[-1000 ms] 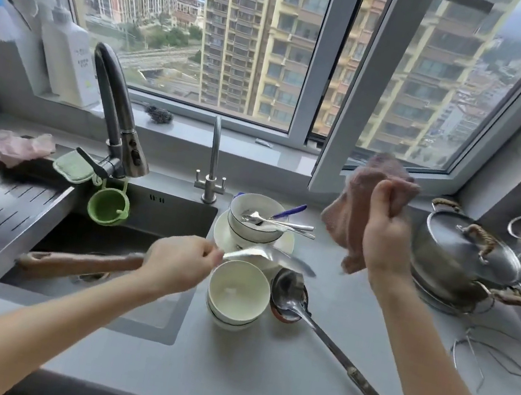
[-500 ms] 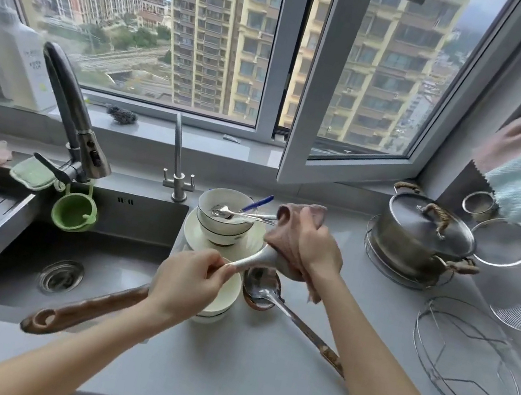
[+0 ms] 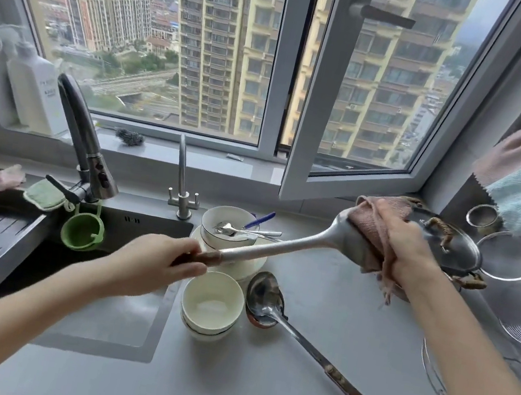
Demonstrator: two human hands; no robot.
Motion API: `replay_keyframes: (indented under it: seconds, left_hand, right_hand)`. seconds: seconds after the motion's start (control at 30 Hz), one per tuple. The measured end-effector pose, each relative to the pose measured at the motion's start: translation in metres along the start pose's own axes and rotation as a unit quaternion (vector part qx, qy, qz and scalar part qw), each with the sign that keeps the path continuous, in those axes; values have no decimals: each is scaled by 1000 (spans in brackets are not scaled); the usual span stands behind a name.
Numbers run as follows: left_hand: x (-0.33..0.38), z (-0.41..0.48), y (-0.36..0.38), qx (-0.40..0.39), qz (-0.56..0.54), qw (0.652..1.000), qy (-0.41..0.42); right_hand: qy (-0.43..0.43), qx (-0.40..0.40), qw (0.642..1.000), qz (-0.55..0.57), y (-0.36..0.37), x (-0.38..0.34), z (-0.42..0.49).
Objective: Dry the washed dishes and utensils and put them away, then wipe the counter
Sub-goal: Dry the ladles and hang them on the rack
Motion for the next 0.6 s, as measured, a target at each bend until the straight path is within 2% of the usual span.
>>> replay_keyframes:
  seconds: [0.07, 0.1, 0.17, 0.27, 0.37, 0.4, 0.5, 0.6]
  left_hand:
    - [-5, -2, 2, -38, 32, 999, 2]
    - [-8, -2, 1, -32, 29, 999, -2]
    - [-10, -3, -5, 18, -9, 1000, -10]
    - [8, 2, -2, 84, -73, 993, -28]
    - [39, 14, 15, 86, -102, 990, -35]
    - [48, 18, 21, 77, -112, 990, -34]
    - [73, 29, 34, 70, -130, 989, -28]
    - [88, 39, 26, 120, -137, 983, -21]
  right_hand:
    - [4, 9, 1000, 15, -5, -8, 7]
    - [9, 24, 999, 33, -7, -10, 12]
    - [25, 61, 992, 104, -13, -10, 21]
    - [77, 79, 962, 252, -5, -4, 20]
    - [104, 15, 930, 352, 32, -1, -3]
    - [98, -8, 928, 360, 46, -1, -12]
    - [48, -6, 930, 365, 73, -2, -31]
    - [28, -62, 922, 382, 97, 4, -50]
Point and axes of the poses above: each hand's wrist, its own z-axis towards the middle knuckle, its own y-axis out of the palm, x = y × z, the point moved 5 cm from there along z, towards the middle knuckle, and after that the axes turned 8 degrees about x, right-handed, at the moved point
